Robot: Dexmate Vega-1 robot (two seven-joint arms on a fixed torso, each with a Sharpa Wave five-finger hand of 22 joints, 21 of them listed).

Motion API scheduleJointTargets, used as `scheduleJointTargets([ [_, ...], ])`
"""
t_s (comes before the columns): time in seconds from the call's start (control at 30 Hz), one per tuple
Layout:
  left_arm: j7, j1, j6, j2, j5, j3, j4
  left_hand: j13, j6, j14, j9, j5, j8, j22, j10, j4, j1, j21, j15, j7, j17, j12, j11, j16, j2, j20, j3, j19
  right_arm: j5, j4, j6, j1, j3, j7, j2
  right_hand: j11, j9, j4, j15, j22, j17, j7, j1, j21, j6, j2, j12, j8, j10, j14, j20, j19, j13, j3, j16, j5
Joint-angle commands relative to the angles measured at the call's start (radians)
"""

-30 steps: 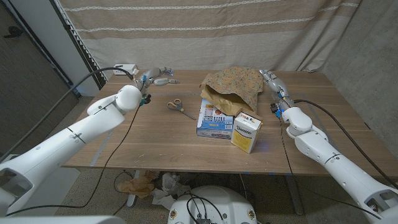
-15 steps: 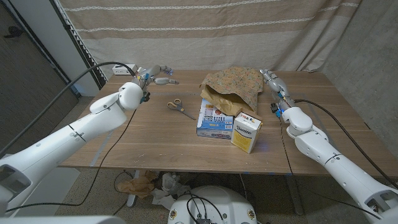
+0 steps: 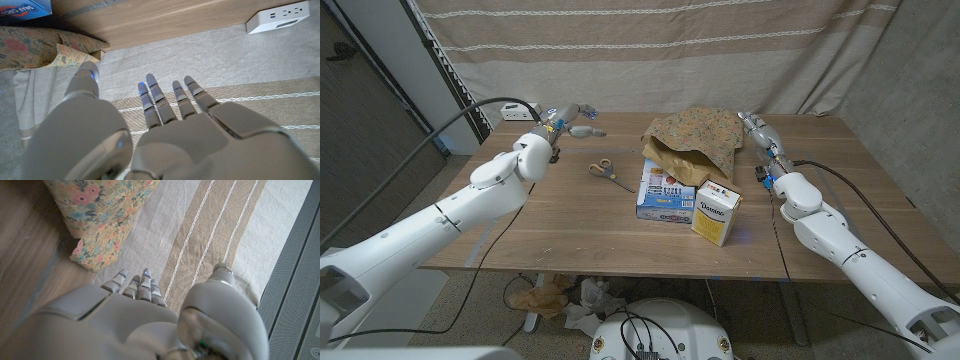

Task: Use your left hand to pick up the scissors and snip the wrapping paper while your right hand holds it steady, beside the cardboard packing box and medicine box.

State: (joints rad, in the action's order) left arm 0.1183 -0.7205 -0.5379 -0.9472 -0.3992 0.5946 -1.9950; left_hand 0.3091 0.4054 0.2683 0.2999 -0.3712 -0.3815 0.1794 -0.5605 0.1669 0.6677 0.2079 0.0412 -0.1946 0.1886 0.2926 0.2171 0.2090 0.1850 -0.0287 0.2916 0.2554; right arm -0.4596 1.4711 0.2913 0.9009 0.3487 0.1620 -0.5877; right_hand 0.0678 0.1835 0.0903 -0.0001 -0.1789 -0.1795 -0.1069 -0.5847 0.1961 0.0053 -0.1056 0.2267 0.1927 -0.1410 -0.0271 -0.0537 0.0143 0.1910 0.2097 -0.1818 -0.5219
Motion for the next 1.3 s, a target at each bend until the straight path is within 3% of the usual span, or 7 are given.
scheduleJointTargets([
  [0.03,-0.057,0.021,-0.049,0.002,-0.168,0.045,-0.02,0.007,0.014,0.012,0.007,-0.009,-0.009,0.005,-0.015,0.0,0.014,0.006,0.167,-0.008,0.005,0.012,0.0,0.007,0.0,-0.002,-0.009,0.016,-0.005,-0.011,0.007,-0.004,0.002,-0.005,0.007,0.0,0.003,0.0,0.001,-0.004,-0.002,0.0,-0.001,0.001,0.002,-0.001,0.005,0.004,-0.002,-0.01,-0.006,0.007,0.003,0.007,-0.001,-0.005],
  [0.57,-0.125,0.041,-0.039,0.028,-0.364,0.082,-0.005,0.019,0.021,0.024,0.021,-0.009,-0.025,0.006,-0.03,-0.001,0.026,0.007,0.169,-0.016,0.006,0.016,0.001,0.005,-0.002,-0.002,-0.031,0.025,-0.015,-0.014,0.017,0.002,-0.005,-0.005,0.01,0.0,0.003,-0.003,0.0,-0.004,-0.002,0.0,0.005,0.001,0.002,-0.001,0.005,0.004,-0.003,-0.011,-0.006,0.008,0.003,0.01,-0.001,-0.004],
  [1.07,-0.225,0.039,0.013,0.027,-0.413,0.06,-0.006,0.029,0.025,0.033,0.033,-0.01,-0.036,0.007,-0.044,-0.002,0.045,0.008,0.171,-0.024,0.007,0.019,0.001,0.003,-0.008,-0.016,-0.046,0.034,-0.016,-0.013,0.015,0.003,-0.007,-0.002,0.008,-0.001,0.003,-0.005,0.001,-0.004,-0.003,-0.001,0.009,0.001,0.003,-0.002,0.004,0.003,0.0,-0.012,0.003,0.01,0.003,0.013,-0.002,-0.003],
  [1.1,-0.254,0.043,0.009,0.028,-0.404,0.056,-0.011,0.034,0.015,0.037,0.039,-0.021,-0.037,0.006,-0.044,0.004,0.079,0.005,0.174,-0.025,0.007,0.018,0.001,0.0,-0.019,-0.025,-0.041,0.033,-0.017,-0.013,0.015,0.003,-0.008,-0.002,0.008,0.0,0.003,-0.006,0.001,-0.004,-0.003,0.0,0.009,0.001,0.002,-0.002,0.005,0.003,-0.001,-0.013,0.004,0.01,0.003,0.013,-0.001,-0.003],
  [1.17,-0.274,0.049,0.01,0.028,-0.414,0.057,-0.011,0.042,-0.014,0.019,0.047,-0.034,-0.033,0.007,-0.03,0.003,0.128,0.001,0.172,-0.023,0.008,0.009,0.0,-0.01,-0.037,-0.019,-0.028,0.024,-0.018,-0.012,0.015,0.004,-0.008,-0.002,0.008,-0.001,0.003,-0.006,0.001,-0.004,-0.003,-0.001,0.009,0.001,0.003,-0.002,0.004,0.003,0.0,-0.014,0.004,0.01,0.003,0.013,-0.001,-0.003],
  [1.3,-0.306,0.054,0.007,0.035,-0.443,0.067,-0.01,0.046,-0.043,0.005,0.052,-0.037,-0.025,0.007,-0.015,0.001,0.143,-0.002,0.17,-0.023,0.008,0.0,0.0,-0.015,-0.027,-0.015,-0.032,0.016,-0.019,-0.01,0.014,0.004,-0.009,-0.002,0.008,-0.003,0.003,-0.006,0.0,-0.004,-0.003,-0.001,0.01,0.001,0.002,-0.002,0.004,0.003,0.002,-0.015,0.004,0.013,0.003,0.014,-0.001,-0.003],
])
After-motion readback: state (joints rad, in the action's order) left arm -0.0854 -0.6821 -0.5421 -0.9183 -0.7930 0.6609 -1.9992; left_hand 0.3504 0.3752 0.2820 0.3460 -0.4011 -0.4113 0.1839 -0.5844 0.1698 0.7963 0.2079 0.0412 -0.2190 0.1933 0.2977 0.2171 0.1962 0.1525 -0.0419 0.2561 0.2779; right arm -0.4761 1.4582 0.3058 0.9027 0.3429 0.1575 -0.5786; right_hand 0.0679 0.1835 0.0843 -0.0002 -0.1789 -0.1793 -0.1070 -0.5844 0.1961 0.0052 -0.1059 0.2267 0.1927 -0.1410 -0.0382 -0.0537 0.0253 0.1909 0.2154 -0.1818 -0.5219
